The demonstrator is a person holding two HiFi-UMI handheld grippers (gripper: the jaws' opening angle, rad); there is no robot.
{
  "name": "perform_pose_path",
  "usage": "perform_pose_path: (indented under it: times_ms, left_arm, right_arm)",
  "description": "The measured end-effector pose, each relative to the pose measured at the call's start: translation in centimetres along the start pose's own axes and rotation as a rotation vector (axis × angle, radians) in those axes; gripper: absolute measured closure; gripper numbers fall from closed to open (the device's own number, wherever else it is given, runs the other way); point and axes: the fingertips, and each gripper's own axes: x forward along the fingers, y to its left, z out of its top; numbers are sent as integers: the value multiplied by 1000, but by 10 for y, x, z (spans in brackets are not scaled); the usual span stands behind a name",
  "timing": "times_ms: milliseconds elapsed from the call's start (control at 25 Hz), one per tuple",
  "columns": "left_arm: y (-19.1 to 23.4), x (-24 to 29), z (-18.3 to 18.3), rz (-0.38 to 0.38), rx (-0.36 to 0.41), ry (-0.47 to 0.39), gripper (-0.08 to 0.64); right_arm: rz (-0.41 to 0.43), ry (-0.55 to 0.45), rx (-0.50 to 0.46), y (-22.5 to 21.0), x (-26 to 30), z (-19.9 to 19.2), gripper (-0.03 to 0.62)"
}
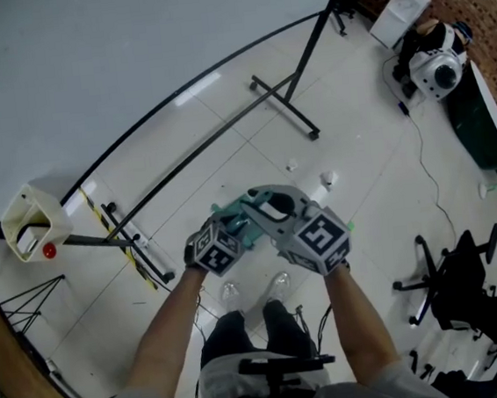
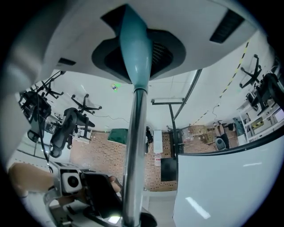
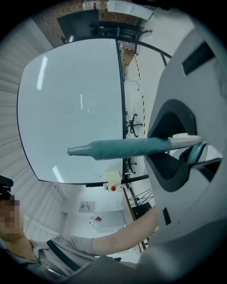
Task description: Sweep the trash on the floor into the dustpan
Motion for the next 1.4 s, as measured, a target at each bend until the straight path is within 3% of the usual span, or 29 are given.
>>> perform_pose_path:
  times_ms: [280,440,600,920,1200,1400]
  left_arm:
    - [-22,-5,16,-45,75,63,449]
    - [-23,-17,7,-44,21,47,449]
    - [-32,-21,38,-60,-6,53,449]
    - [-60,-39,98,-91,56,95,449]
    - [-69,-70,153,-65,125,28,449]
    - [-67,-86,188,-34,138,-43,449]
  right_arm:
    - [-71,-29,77,-23,-37,-1,494]
    - [-178,-45,110,-64,-90,-5,497]
    - [-259,-56,123,-73,-129,-10,494]
    - [-494,-112,132,-84,-228,-1,494]
    - [-651,-138,132,-73,-282,-5,494]
    - [-706,-163,141,-67,-305,-7,494]
